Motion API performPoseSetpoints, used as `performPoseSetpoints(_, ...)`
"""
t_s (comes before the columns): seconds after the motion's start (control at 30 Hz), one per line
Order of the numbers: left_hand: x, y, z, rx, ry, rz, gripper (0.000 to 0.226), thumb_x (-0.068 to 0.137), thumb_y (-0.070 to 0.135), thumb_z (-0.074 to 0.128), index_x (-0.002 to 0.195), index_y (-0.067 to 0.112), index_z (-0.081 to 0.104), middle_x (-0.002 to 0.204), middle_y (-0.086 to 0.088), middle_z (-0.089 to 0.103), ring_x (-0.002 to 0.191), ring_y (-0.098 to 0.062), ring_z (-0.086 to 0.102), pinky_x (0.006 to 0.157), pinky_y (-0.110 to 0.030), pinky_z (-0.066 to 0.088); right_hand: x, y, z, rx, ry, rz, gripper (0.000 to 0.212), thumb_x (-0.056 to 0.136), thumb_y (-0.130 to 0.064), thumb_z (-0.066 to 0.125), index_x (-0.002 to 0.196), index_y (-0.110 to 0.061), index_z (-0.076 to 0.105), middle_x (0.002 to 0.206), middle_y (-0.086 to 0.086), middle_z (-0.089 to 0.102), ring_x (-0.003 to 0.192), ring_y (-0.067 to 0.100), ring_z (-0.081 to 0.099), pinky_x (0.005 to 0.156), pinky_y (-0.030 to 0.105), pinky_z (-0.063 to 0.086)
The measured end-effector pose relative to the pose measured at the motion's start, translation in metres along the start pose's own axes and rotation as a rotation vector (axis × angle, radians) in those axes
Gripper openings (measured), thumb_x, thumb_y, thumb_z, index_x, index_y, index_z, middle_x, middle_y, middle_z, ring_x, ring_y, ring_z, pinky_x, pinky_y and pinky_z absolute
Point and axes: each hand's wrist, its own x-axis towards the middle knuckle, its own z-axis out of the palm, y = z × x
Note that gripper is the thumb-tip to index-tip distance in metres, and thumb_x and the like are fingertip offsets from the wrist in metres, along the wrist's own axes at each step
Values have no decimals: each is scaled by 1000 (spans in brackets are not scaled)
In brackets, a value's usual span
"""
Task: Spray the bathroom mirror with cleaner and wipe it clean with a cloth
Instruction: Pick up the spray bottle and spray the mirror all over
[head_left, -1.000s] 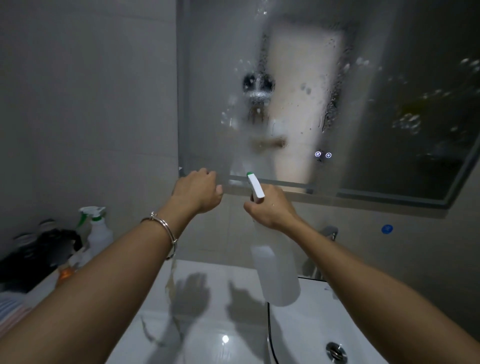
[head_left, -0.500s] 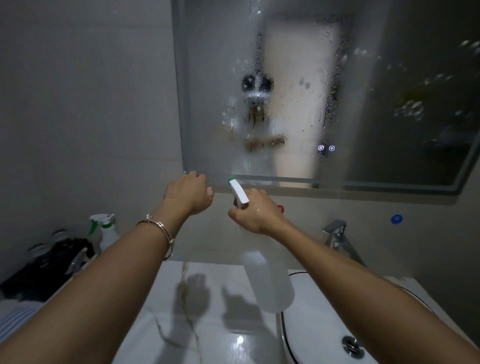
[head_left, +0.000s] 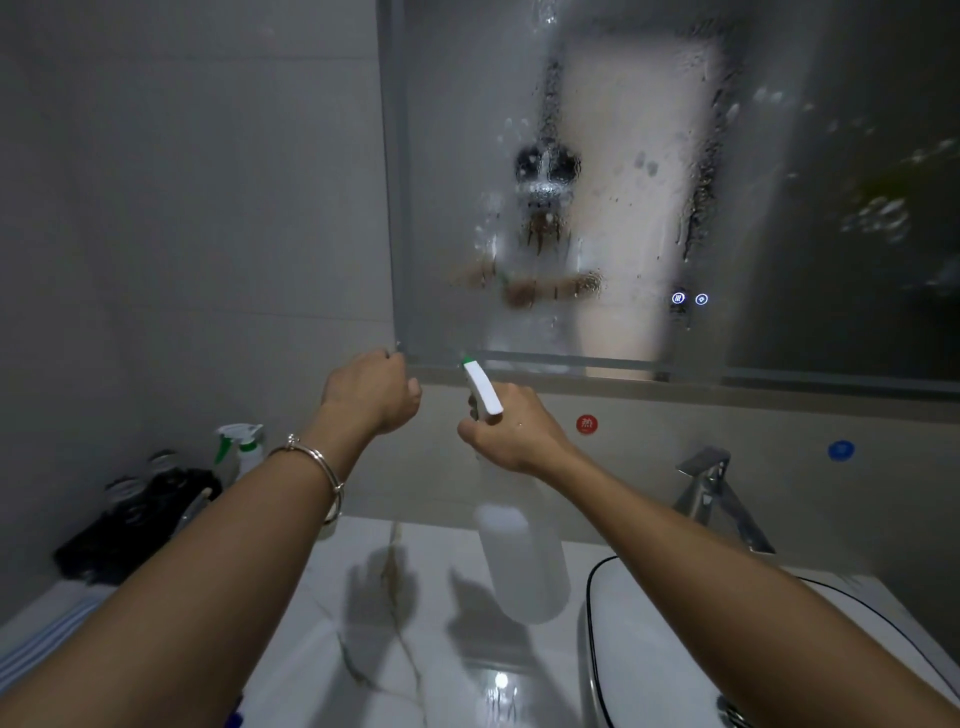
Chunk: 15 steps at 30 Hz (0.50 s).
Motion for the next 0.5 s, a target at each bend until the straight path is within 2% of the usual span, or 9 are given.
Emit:
performPoseSetpoints(0.13, 3, -5, 4, 4, -12, -14, 46, 93, 36, 37, 127, 8, 49, 128, -16, 51, 114, -34, 50, 91, -42, 45, 2, 0, 3, -15, 24, 22, 15, 70, -27, 59, 69, -13, 54, 67, 3, 59, 64, 28, 57, 51, 27, 37)
performPoseSetpoints(0.27, 9, 0, 4, 1, -23, -9, 43, 92, 35, 37, 123, 7, 51, 126, -17, 51, 114, -35, 50, 91, -42, 45, 7, 9, -3, 30, 80, 10, 16, 71, -29, 57, 73, -14, 52, 69, 3, 58, 65, 26, 56, 52, 27, 35)
performPoseSetpoints(0.37, 17, 11, -2, 5, -11, 7, 42, 92, 34, 37, 121, 8, 51, 126, -16, 52, 114, -34, 51, 89, -41, 44, 14, 15, -17, 58, 120, -9, 18, 73, -31, 58, 76, -17, 48, 73, 2, 57, 65, 24, 54, 52, 28, 37)
performPoseSetpoints(0.5, 31, 31, -16, 6, 18, 50, 43, 93, 36, 36, 123, 8, 50, 127, -15, 51, 113, -35, 52, 90, -42, 43, 26, 25, -49, 84, 197, -2, 20, 75, -29, 58, 68, -18, 43, 65, -1, 52, 60, 21, 48, 51, 30, 37)
